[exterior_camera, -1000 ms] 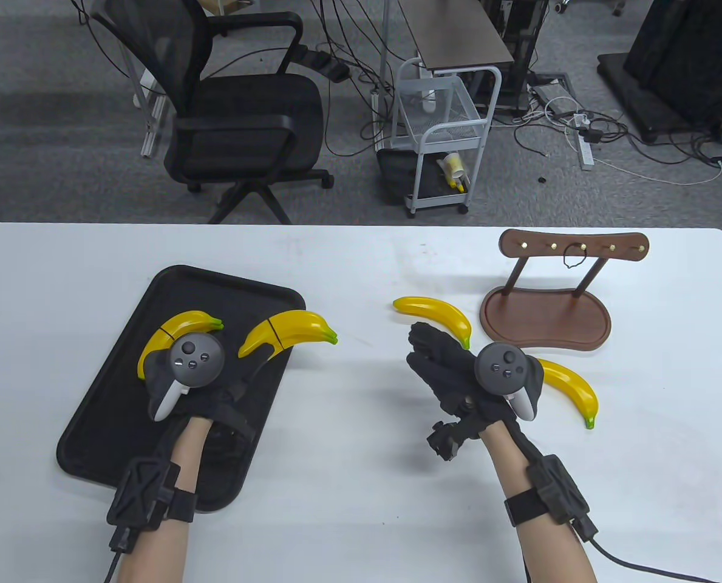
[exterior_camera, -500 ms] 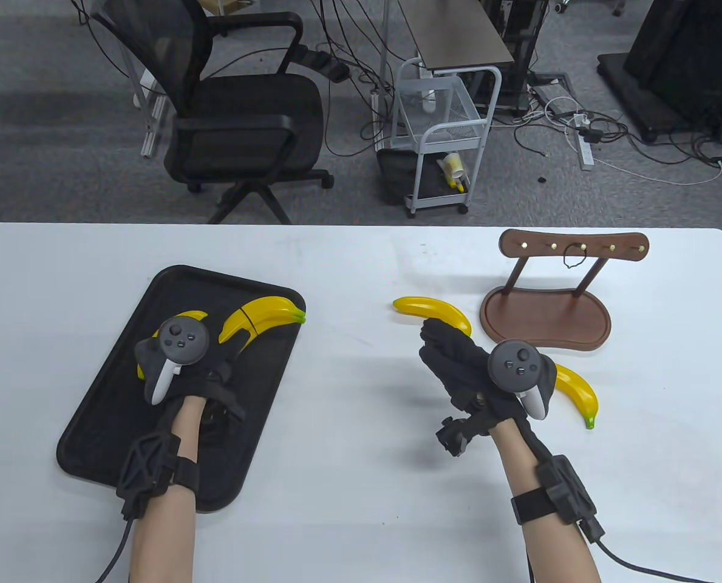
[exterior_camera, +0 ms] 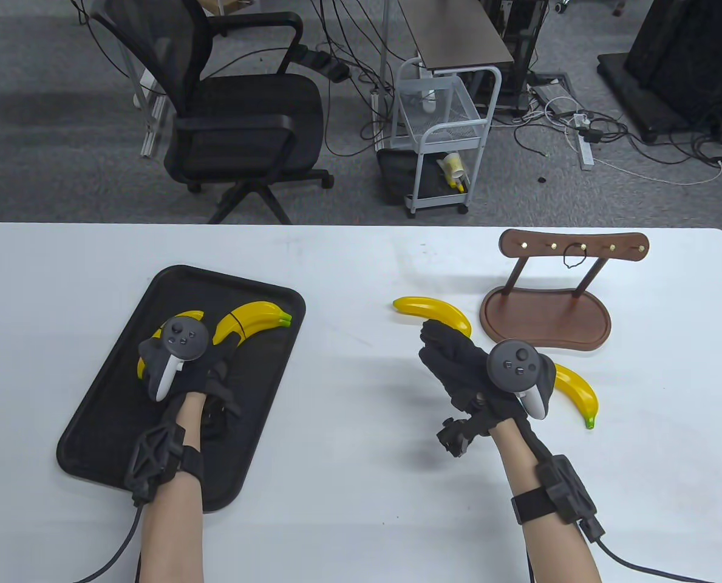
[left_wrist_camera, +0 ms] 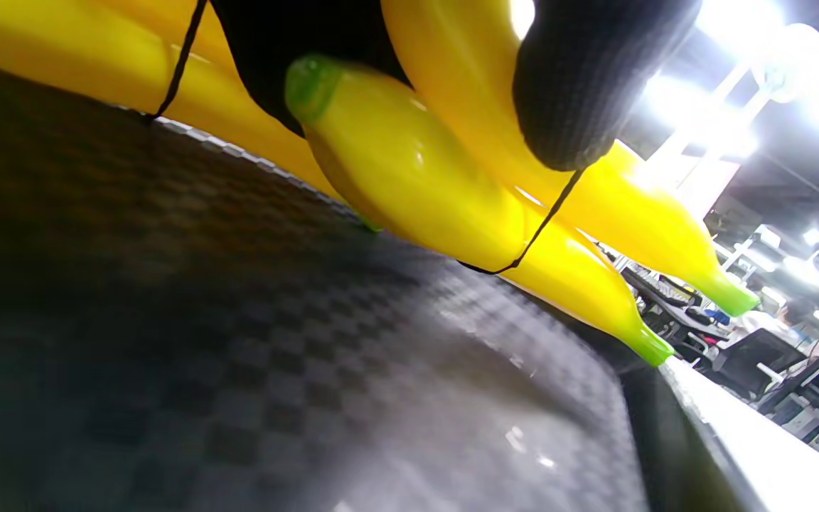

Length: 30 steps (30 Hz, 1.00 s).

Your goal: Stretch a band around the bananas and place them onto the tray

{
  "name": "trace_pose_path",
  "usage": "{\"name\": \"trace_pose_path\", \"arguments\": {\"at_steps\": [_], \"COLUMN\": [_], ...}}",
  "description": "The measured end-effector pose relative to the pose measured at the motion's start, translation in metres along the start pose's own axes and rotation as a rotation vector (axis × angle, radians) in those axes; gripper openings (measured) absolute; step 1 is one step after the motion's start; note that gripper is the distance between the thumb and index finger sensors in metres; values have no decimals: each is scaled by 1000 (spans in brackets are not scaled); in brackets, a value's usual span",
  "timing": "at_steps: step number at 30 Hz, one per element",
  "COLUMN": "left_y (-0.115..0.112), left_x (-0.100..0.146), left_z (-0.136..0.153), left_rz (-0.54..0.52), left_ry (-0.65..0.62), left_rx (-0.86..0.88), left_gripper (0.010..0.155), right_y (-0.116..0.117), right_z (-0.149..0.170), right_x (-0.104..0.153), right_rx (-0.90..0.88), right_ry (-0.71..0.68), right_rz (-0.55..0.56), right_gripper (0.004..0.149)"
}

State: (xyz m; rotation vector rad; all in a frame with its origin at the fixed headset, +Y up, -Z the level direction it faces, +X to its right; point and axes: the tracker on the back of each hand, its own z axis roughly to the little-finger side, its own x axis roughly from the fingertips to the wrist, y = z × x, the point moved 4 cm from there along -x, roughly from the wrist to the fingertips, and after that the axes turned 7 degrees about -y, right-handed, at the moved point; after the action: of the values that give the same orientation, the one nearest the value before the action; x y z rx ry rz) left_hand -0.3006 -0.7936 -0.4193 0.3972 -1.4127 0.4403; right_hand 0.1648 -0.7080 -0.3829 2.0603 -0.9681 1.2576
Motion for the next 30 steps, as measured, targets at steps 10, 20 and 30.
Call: {"name": "trace_pose_path", "arguments": {"at_steps": [10,20,30], "left_y": [-9,-8,24], "left_x": [2,1,9], "left_z": [8,9,-4], "left_rz": [17,14,-39], "left_ry": [-1,-7,-51], "left_rx": [47,61,80], "left_gripper": [63,62,62], "right_y": [0,0,-2], "right_z": [1,2,4], "right_x": [0,0,1], "right_rx": [9,4,-8], "right_ry": [0,3,10], "right_rz": [1,-2,0], "right_gripper": [61,61,61]}}
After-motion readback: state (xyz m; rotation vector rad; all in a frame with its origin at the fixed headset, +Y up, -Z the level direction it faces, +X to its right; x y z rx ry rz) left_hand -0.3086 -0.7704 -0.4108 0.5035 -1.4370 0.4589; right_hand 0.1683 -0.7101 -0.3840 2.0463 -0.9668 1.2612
